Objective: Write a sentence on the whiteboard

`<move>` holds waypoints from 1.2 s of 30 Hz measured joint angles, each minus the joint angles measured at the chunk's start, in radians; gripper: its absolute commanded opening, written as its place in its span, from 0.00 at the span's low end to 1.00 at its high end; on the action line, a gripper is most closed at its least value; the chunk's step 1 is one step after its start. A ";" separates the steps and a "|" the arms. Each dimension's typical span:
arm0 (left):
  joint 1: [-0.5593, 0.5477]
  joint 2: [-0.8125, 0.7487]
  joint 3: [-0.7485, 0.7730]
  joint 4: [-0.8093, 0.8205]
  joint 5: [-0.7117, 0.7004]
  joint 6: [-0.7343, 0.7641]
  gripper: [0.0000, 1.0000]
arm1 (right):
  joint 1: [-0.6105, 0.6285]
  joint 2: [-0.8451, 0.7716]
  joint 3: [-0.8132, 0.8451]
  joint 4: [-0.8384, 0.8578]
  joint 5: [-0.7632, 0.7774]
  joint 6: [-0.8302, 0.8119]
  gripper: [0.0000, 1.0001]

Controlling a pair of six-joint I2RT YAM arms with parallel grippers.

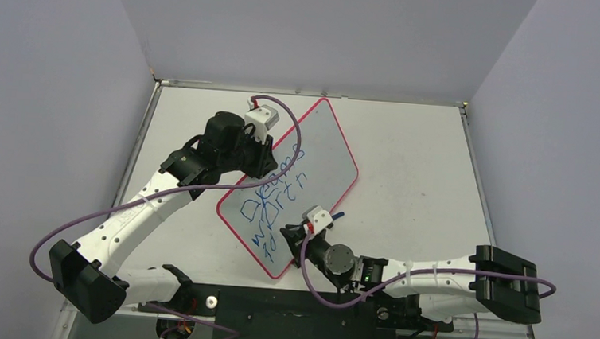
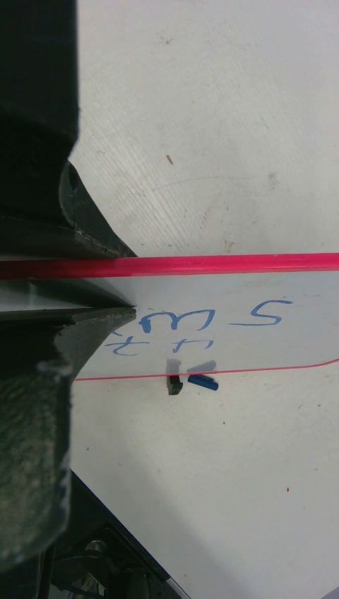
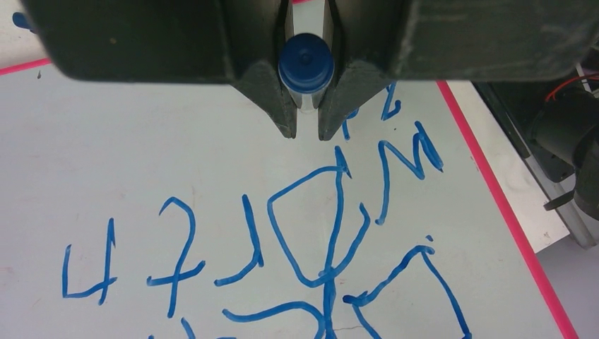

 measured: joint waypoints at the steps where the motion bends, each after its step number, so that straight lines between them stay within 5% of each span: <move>1: 0.000 0.000 0.000 0.000 0.000 0.000 0.00 | -0.004 0.000 0.000 0.005 0.000 0.000 0.00; 36: 0.001 0.000 0.000 -0.001 -0.005 0.001 0.00 | -0.034 0.063 -0.042 0.115 -0.037 0.081 0.00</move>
